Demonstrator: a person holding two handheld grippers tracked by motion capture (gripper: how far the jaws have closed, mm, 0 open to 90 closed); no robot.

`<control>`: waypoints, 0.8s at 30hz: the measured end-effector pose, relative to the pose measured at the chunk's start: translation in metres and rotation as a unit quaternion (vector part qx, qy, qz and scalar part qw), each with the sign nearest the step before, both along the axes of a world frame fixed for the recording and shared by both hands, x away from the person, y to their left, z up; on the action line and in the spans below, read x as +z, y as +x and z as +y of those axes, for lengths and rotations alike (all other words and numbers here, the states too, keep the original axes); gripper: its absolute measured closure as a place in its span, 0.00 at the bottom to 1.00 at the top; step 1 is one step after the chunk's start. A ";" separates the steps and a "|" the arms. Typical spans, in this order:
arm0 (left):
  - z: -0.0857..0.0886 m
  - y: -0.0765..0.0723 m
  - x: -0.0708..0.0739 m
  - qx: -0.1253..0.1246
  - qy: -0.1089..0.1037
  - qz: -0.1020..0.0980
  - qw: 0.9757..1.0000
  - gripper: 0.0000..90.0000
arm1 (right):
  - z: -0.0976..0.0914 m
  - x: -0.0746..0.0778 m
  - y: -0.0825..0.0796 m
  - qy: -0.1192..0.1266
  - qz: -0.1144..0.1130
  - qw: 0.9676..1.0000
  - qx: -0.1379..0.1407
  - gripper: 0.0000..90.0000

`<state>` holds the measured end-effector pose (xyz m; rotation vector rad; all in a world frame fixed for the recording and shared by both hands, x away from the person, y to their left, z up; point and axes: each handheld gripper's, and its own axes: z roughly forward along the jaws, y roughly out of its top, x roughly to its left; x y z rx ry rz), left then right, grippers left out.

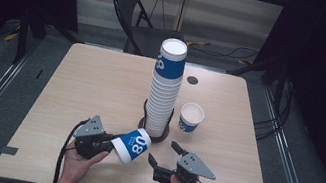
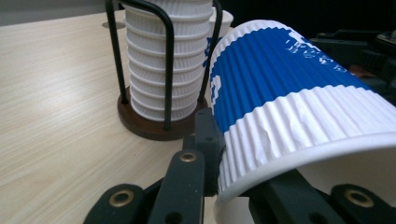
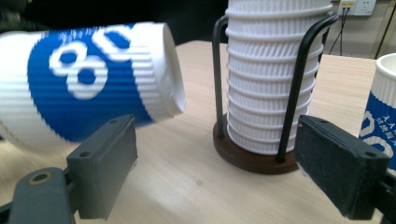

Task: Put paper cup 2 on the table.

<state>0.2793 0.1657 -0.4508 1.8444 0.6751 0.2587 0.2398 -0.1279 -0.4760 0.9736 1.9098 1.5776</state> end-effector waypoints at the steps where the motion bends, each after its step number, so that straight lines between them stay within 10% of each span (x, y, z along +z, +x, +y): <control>1: 0.000 0.001 0.002 0.004 0.003 -0.001 1.000 0.95 | 0.001 0.000 -0.001 -0.009 -0.002 1.000 -0.002 0.15; 11: -0.010 0.016 0.025 -0.019 0.064 0.031 0.997 0.95 | 0.017 0.003 -0.008 -0.109 -0.039 0.993 0.025 0.15; 24: -0.023 0.025 0.031 -0.050 0.131 0.073 0.987 0.95 | 0.028 -0.002 -0.014 -0.192 -0.066 0.979 0.033 0.15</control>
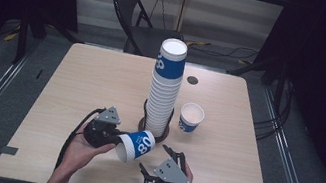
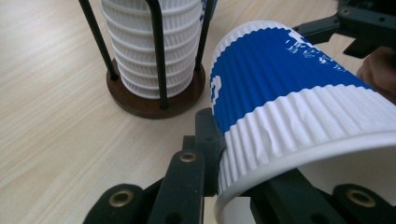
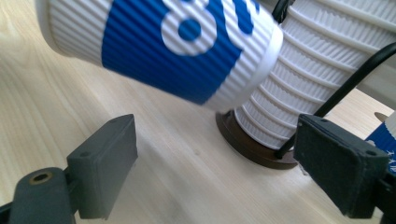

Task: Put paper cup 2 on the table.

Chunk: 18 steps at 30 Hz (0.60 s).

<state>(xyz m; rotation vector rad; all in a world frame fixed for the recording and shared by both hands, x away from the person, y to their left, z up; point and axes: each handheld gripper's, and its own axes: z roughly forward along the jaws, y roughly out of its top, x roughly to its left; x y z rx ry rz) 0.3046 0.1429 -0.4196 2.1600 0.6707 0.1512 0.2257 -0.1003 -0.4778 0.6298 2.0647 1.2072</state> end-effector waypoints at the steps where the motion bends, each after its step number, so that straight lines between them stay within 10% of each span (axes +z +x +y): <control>1: -0.001 0.001 0.000 0.000 0.002 0.004 1.000 0.95 | 0.000 0.000 0.000 0.003 0.000 1.000 0.001 0.14; 18: -0.010 0.007 -0.001 -0.020 0.059 0.050 0.997 0.95 | 0.017 0.000 -0.006 -0.093 -0.065 0.993 0.022 0.15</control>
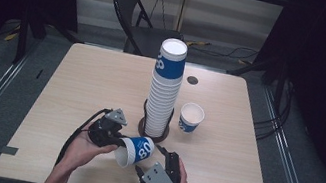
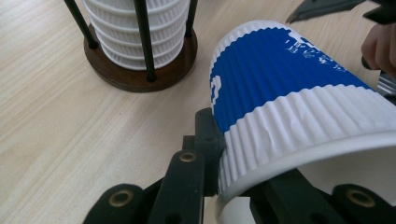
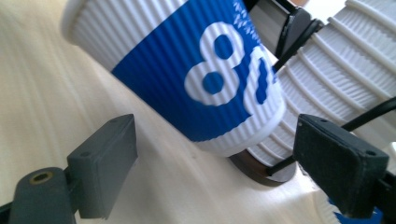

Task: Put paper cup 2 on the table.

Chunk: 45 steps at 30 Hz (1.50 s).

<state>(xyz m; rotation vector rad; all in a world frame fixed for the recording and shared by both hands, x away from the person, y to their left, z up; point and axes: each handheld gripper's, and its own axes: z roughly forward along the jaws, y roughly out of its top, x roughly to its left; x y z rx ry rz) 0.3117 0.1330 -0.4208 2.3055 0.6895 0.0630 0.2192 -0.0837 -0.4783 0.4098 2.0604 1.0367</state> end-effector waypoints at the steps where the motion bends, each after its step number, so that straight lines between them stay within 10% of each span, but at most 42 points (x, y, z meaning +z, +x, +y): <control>1: -0.001 0.000 -0.001 -0.004 0.004 0.003 1.000 0.95 | 0.001 0.000 0.000 -0.002 -0.002 1.000 -0.002 0.15; 12: -0.014 0.001 -0.004 -0.019 0.017 0.021 0.999 0.95 | 0.006 0.001 0.001 -0.059 -0.025 0.997 0.033 0.15; 45: -0.038 -0.001 -0.004 -0.043 0.013 0.050 0.998 0.95 | 0.022 0.007 -0.002 -0.080 -0.043 0.992 0.088 0.13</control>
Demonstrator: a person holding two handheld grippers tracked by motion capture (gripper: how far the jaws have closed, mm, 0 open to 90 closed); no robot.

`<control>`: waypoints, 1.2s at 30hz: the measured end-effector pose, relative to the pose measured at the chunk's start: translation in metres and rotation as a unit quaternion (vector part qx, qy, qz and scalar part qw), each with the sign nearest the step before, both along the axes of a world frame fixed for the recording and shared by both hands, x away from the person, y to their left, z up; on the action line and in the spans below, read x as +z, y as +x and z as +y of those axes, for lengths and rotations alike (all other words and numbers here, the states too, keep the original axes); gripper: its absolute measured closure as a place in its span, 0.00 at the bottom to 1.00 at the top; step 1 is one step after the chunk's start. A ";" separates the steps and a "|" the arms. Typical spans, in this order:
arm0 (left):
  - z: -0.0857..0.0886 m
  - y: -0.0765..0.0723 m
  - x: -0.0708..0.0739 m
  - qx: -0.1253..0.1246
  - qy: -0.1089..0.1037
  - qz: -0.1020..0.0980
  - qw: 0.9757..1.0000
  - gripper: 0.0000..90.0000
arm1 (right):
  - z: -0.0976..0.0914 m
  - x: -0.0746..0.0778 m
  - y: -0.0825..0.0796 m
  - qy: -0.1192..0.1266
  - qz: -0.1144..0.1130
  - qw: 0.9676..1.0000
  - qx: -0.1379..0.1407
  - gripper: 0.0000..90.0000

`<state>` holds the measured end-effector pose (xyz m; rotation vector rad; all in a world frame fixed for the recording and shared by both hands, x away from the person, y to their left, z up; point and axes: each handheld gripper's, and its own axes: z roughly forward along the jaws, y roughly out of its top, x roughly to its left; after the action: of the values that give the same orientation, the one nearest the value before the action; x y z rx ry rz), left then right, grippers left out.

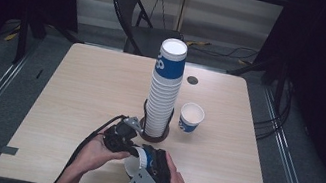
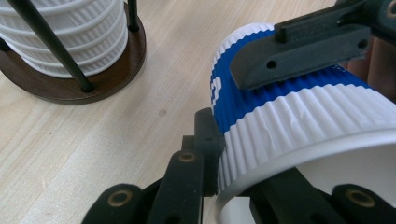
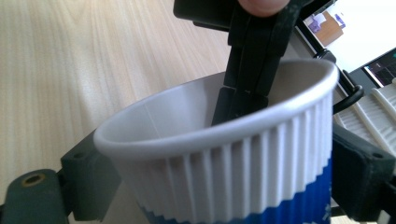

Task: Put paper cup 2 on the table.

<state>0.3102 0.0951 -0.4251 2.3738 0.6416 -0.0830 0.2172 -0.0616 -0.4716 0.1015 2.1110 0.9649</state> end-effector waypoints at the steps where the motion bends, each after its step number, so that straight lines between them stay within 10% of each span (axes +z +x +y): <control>1: 0.000 0.000 0.000 -0.001 0.001 0.000 1.000 0.95 | 0.000 0.000 0.000 -0.001 -0.002 1.000 0.001 0.13; 21: 0.007 -0.001 -0.003 0.017 -0.038 -0.014 0.999 0.93 | 0.000 0.007 0.001 0.031 0.014 0.999 0.015 0.20; 36: 0.022 -0.003 -0.009 0.068 -0.109 -0.048 0.991 0.64 | -0.013 0.005 0.009 0.102 0.062 0.993 -0.006 0.21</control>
<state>0.3067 0.1168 -0.4342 2.1049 0.7095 0.0190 0.2258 -0.0744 -0.4667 0.2842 2.1143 1.1932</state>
